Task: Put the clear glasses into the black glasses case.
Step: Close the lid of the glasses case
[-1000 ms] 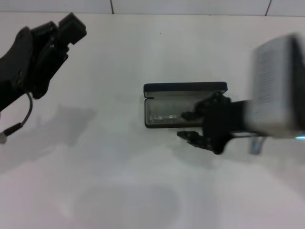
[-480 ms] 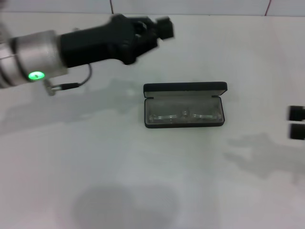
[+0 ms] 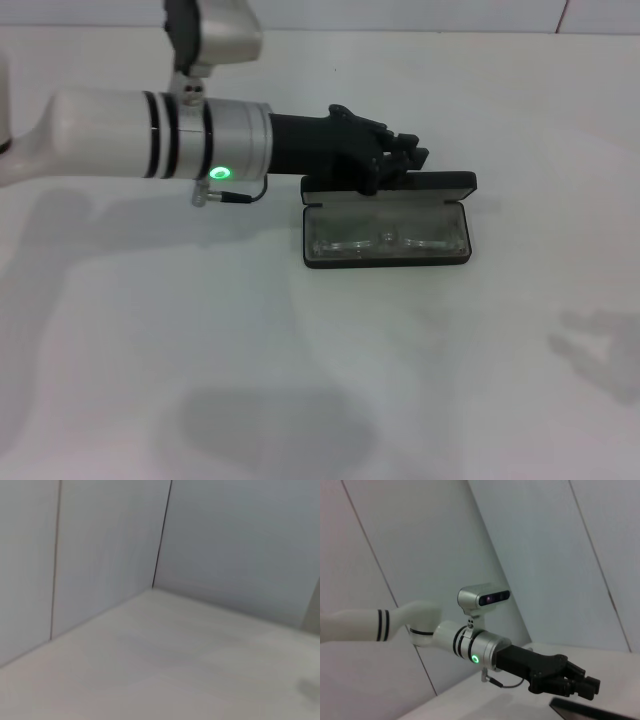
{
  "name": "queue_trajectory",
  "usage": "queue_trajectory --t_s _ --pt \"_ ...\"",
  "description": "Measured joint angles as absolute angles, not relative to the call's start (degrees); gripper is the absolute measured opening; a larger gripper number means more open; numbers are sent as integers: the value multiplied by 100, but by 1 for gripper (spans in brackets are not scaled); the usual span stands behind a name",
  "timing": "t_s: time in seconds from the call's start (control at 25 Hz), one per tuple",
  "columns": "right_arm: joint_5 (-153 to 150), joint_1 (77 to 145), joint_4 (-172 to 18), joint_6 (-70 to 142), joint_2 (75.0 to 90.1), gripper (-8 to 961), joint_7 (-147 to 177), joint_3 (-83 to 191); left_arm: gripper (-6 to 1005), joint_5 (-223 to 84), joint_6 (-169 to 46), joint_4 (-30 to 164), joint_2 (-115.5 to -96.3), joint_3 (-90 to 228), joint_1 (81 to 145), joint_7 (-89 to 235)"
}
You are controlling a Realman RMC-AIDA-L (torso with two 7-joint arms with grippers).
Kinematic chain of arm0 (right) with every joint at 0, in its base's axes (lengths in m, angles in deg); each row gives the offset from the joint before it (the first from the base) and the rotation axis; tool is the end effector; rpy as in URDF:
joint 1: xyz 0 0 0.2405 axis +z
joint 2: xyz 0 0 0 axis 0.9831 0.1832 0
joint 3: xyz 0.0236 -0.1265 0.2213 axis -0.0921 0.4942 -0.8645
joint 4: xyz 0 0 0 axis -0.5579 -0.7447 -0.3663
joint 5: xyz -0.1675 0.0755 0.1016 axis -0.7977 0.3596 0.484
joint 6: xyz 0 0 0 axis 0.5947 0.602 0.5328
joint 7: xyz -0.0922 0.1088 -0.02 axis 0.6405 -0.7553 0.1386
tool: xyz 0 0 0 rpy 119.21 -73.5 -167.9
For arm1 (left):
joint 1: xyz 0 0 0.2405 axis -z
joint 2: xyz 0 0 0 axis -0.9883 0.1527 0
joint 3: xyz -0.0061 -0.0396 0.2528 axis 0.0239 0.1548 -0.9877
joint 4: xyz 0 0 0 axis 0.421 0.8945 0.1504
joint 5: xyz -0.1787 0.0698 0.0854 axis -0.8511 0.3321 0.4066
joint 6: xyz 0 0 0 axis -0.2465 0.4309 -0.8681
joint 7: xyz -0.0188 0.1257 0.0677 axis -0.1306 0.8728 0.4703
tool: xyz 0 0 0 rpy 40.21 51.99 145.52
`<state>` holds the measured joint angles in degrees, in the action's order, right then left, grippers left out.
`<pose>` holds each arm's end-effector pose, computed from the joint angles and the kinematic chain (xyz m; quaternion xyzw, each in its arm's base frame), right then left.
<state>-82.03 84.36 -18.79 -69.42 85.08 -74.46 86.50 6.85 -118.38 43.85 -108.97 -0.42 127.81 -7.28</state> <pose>0.2951 0.2091 0.1097 -0.9023 0.2425 0.3287 0.1380 -0.1674 0.3909 -0.0774 -0.9587 -0.1698 -0.2032 0.1037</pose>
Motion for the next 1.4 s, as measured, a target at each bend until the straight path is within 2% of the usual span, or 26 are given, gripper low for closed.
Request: queue_trajectory --t_s 0.2,0.92,1.4 --pt "-8394 8502 -1978 -6887 8505 323 -7399 8630 175 910 -11600 4295 -11014 -40 12794 -824" --pt "-8433 8775 -2428 -6593 8504 328 -7114 8675 165 1402 -11423 4324 -11021 -78 12751 -1181" --pt "-8445 8788 -2475 -6599 8499 332 -7062 8635 163 1447 -12128 4275 -10970 -63 12711 -1346"
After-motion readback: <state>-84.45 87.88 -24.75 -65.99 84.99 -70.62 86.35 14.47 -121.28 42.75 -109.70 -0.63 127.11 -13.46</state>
